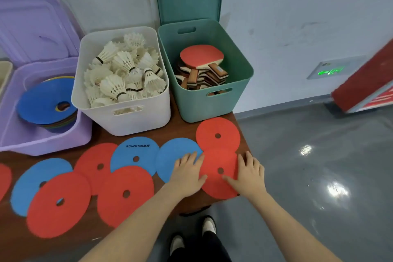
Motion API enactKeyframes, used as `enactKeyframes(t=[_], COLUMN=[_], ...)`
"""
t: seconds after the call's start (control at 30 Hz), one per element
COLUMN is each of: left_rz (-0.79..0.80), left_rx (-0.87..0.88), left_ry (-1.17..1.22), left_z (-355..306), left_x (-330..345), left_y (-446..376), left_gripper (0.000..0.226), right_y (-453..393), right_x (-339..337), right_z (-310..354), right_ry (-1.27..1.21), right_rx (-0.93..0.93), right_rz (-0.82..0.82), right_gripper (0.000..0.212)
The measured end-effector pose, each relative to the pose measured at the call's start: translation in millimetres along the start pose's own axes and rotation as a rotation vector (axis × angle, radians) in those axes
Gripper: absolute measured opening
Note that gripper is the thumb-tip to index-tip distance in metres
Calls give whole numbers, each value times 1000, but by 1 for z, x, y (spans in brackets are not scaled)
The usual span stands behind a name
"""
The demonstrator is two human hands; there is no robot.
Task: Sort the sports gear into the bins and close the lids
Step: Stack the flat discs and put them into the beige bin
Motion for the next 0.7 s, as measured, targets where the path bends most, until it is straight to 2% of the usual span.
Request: enactKeyframes(t=[0.1,0.27,0.53,0.7], left_rz=[44,-13,-125,-264], left_rx=[-21,-22,56,34], left_ry=[-19,26,373,518], left_z=[-8,-12,-22,-20], left_x=[21,27,17,-14], left_y=[0,2,2,-27], left_gripper=[74,74,76,70], right_y=[5,7,6,-30], right_x=[10,16,10,-13], right_z=[-3,-7,-8,-7], right_ry=[-65,-303,-385,-370], right_rx=[43,112,14,-50], right_rz=[-50,-148,-288,-343], right_gripper=[91,87,69,73])
Point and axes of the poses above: each hand's wrist, its own y-axis away from the middle knuckle, its own x-axis out of the palm, z = x × y, the point moved 5 cm from there along -y, towards the middle knuckle, and after that the axes turned 12 degrees about -x, right-handed, at the moved point
